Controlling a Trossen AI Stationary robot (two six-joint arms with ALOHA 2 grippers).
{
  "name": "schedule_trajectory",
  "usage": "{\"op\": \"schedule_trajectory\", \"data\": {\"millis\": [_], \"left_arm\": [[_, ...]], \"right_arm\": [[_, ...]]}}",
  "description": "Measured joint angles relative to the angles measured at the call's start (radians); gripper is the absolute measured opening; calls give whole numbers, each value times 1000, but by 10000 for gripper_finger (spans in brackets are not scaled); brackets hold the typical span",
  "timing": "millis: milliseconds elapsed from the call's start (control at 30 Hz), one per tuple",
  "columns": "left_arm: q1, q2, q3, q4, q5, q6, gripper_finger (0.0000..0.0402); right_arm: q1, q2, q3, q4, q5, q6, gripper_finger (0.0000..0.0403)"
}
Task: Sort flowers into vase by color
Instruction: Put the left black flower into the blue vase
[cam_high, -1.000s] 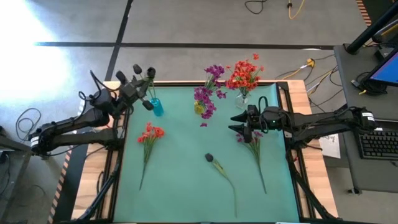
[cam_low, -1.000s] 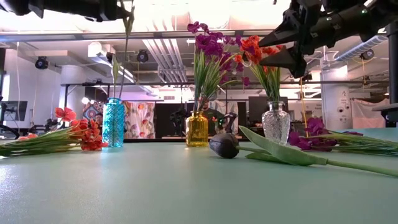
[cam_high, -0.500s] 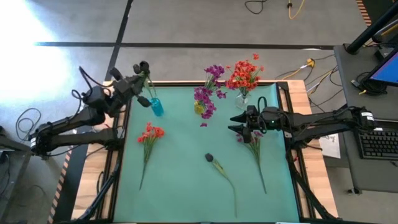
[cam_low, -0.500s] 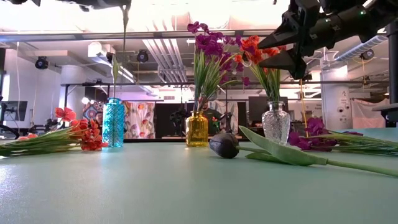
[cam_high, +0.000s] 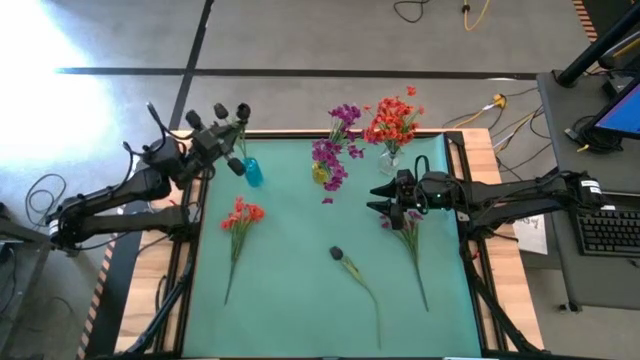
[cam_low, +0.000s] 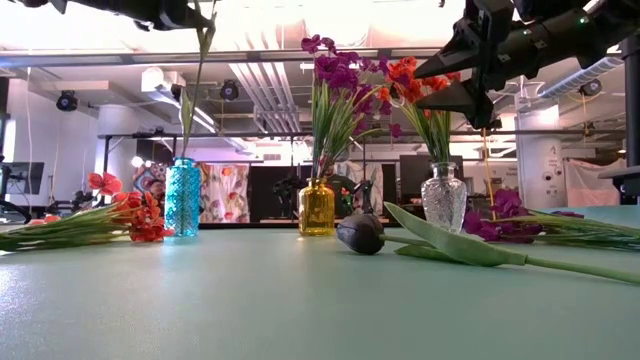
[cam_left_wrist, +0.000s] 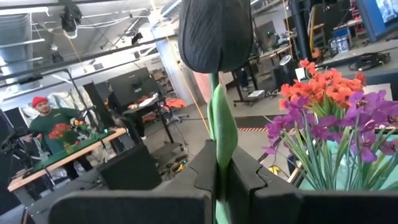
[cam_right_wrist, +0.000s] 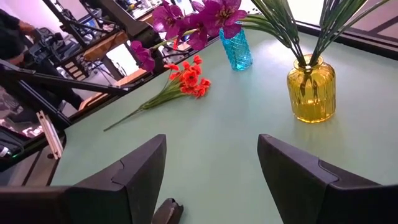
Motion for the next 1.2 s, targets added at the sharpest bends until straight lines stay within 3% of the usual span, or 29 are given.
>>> {"op": "schedule_trajectory", "data": {"millis": [733,967,1200], "left_arm": [[0,14,-48,36,-3,-41,0],[1,14,-61,25,-105,-71,0],[0,13,-61,-4,-104,-120,35]], "right_arm": [[0,0,0,0,0,-1,244],[0,0,0,0,0,-1,244],[0,0,0,0,0,-1,244]]}}
